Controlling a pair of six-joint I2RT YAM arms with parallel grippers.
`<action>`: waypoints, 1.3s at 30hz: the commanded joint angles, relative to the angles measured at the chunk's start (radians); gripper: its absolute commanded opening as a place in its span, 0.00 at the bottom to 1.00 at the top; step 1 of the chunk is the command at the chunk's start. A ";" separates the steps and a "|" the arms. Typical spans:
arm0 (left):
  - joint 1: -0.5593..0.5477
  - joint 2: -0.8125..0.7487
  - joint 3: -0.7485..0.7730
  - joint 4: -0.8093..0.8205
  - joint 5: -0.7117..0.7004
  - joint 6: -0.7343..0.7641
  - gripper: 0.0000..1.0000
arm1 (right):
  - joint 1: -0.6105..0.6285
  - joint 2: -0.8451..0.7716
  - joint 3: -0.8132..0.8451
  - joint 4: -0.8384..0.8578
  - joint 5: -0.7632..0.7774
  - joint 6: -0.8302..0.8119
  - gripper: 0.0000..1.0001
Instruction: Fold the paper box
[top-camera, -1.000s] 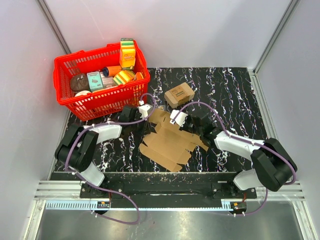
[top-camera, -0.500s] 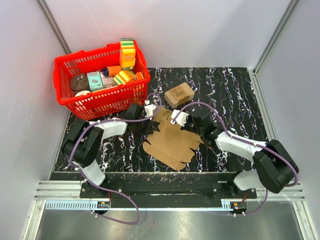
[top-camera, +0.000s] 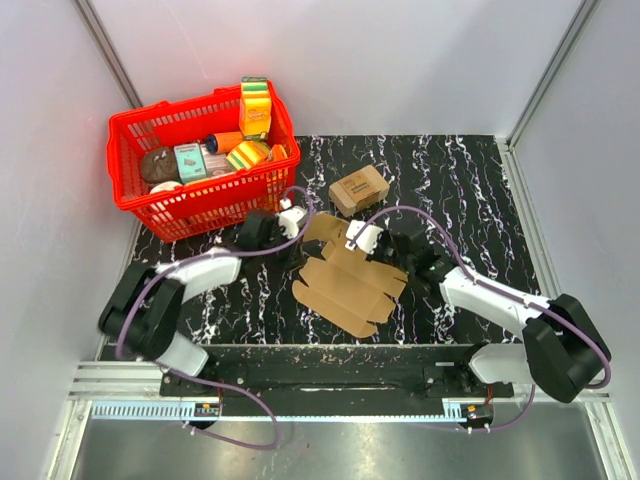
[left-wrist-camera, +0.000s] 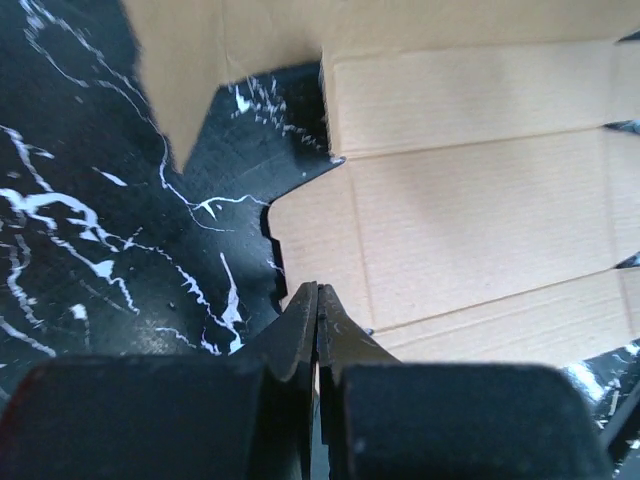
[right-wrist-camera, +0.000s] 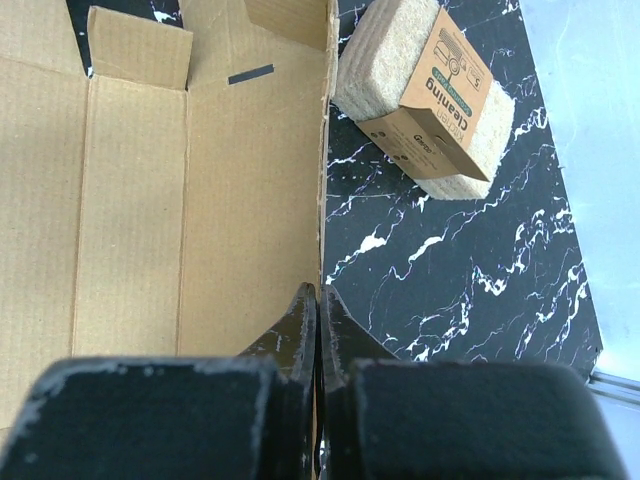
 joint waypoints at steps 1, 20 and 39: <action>0.042 -0.186 -0.103 0.285 0.056 -0.067 0.00 | -0.003 -0.035 0.010 -0.018 0.001 -0.020 0.03; 0.144 -0.011 0.187 0.200 -0.041 -0.173 0.00 | -0.005 0.051 0.007 0.017 0.040 0.001 0.03; 0.199 0.101 0.176 0.341 -0.001 -0.233 0.06 | -0.008 -0.202 -0.017 0.005 -0.137 0.127 0.02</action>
